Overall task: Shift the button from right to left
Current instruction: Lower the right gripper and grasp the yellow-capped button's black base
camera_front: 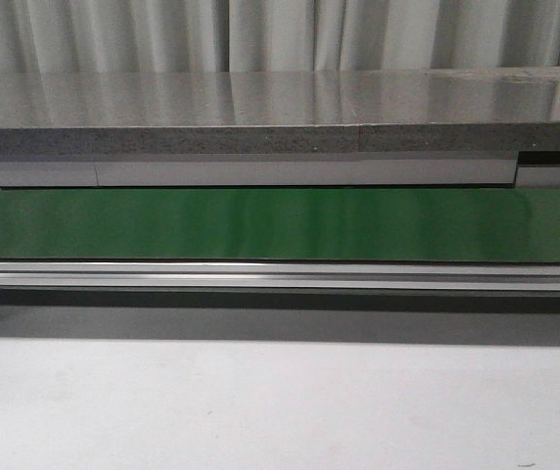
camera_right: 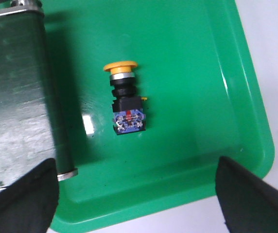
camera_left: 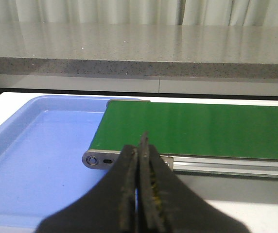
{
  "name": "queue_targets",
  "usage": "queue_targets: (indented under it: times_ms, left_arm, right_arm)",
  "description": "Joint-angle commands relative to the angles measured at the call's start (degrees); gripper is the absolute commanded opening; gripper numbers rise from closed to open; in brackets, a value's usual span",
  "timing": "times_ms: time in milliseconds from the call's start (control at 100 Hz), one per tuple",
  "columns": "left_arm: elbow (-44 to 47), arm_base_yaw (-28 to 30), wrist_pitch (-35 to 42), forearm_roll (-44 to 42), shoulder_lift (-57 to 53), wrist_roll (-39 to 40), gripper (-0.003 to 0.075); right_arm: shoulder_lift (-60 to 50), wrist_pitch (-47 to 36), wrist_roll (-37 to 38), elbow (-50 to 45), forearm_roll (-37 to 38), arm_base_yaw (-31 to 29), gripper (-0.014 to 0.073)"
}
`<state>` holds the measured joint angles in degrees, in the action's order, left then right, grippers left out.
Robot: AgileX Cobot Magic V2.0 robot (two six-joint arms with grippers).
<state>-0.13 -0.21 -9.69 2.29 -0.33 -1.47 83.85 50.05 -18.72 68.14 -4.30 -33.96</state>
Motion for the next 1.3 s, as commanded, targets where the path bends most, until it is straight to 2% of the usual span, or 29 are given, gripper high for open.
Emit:
queue_targets:
  times_ms: [0,380,780,1100,1190,1290]
  left_arm:
    - [2.66,0.04,4.41,0.10,-1.76,0.13,-0.0020]
    - [2.66,0.04,4.41,0.10,-1.76,0.13,-0.0020]
    - [2.66,0.04,4.41,0.10,-1.76,0.13,-0.0020]
    - [2.66,0.04,4.41,0.10,-1.76,0.13,-0.0020]
    - [2.66,0.04,4.41,0.10,-1.76,0.13,-0.0020]
    - [2.66,0.04,4.41,0.10,-1.76,0.13,-0.0020]
  right_arm:
    - [1.21,-1.36,-4.52,3.92,-0.50,-0.43,0.0645]
    - [12.58,-2.35,-17.30,5.59,-4.39,-0.43,0.0645]
    - [20.12,-10.28,-17.42,5.59,-4.50,-0.43,0.0645]
    - [24.82,-11.62,-17.42,5.59,-4.76,-0.43,0.0639]
    - [25.13,-12.17,-17.42,5.59,-4.69,-0.37,0.0565]
    - [25.15,-12.45,-17.42,5.59,-4.65,-0.37,0.0370]
